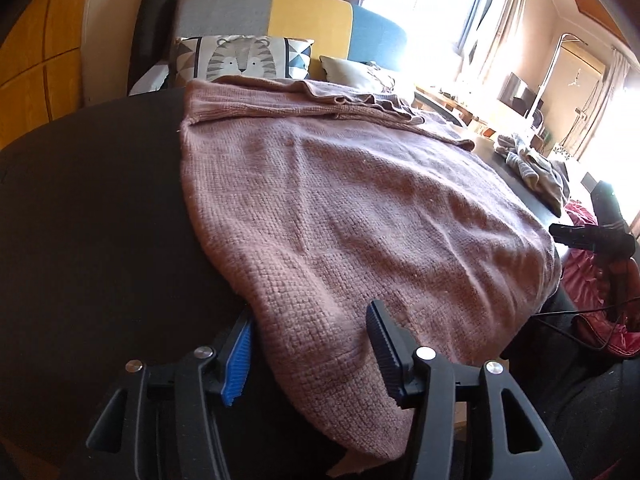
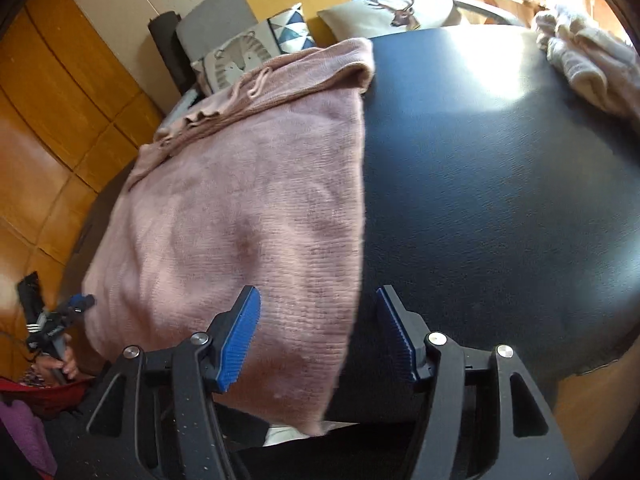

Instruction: Fold clothes

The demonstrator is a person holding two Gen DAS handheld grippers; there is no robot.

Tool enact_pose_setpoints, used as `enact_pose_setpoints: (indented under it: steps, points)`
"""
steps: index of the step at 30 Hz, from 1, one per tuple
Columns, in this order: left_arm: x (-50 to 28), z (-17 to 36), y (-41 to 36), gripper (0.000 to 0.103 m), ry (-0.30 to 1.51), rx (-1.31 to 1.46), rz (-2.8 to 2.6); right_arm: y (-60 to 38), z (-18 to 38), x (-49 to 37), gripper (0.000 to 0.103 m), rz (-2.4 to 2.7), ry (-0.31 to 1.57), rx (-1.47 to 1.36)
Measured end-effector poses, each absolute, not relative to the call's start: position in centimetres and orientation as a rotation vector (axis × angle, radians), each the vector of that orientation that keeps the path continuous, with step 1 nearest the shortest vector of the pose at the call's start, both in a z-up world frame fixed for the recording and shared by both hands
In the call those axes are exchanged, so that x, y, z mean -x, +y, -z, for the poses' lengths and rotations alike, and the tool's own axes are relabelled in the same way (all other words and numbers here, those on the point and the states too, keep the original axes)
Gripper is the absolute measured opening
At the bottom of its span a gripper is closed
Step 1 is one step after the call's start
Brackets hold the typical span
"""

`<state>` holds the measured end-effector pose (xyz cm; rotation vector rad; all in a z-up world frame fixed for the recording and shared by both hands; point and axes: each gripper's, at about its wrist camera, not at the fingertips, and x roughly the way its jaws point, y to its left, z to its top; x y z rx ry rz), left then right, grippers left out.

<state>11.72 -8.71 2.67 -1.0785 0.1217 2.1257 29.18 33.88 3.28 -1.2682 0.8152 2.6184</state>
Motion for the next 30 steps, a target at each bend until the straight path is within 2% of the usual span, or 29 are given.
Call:
enact_pose_setpoints:
  steps: [3,9,15,20,23,26,27,28,29,30]
  points:
    - [-11.8,-2.6,-8.7,0.058,0.086,1.079,-2.1,32.8,-3.0,-28.8,0.063,-2.685,0.857,1.27]
    - [-12.1,-2.5,-8.6,0.067,0.06,1.083,-2.089,30.5,-3.1,-28.1,0.065,-2.746,0.734,1.303]
    - [-12.9,-2.7,-8.7,0.067,0.089,1.092,-2.029,30.8,-3.0,-29.5,0.065,-2.775,0.828,1.315]
    - [-12.1,-2.6,-9.0,0.067,-0.021,1.104,-1.988,31.5,-2.6,-30.1,0.065,-2.79,0.983,1.295]
    - [-11.1,-2.5,-8.0,0.067,-0.06,1.116,-1.97,31.0,-2.4,-29.4,0.065,-2.813,0.98,1.289]
    - [-11.1,-2.5,-6.9,0.067,-0.018,1.117,-1.971,30.0,-2.6,-28.1,0.062,-2.828,0.899,1.318]
    - [-11.2,-2.5,-6.7,0.066,0.003,1.112,-1.982,29.6,-2.7,-27.7,0.053,-2.824,0.834,1.333]
    - [-11.4,-2.5,-6.5,0.065,0.025,1.107,-1.993,29.2,-2.7,-27.3,0.038,-2.806,0.756,1.35]
    - [-11.6,-2.5,-6.3,0.064,0.046,1.102,-2.003,28.9,-2.7,-27.0,0.033,-2.794,0.698,1.362]
    - [-11.6,-2.5,-6.5,0.059,0.056,1.103,-2.02,28.8,-2.7,-26.7,0.026,-2.796,0.693,1.373]
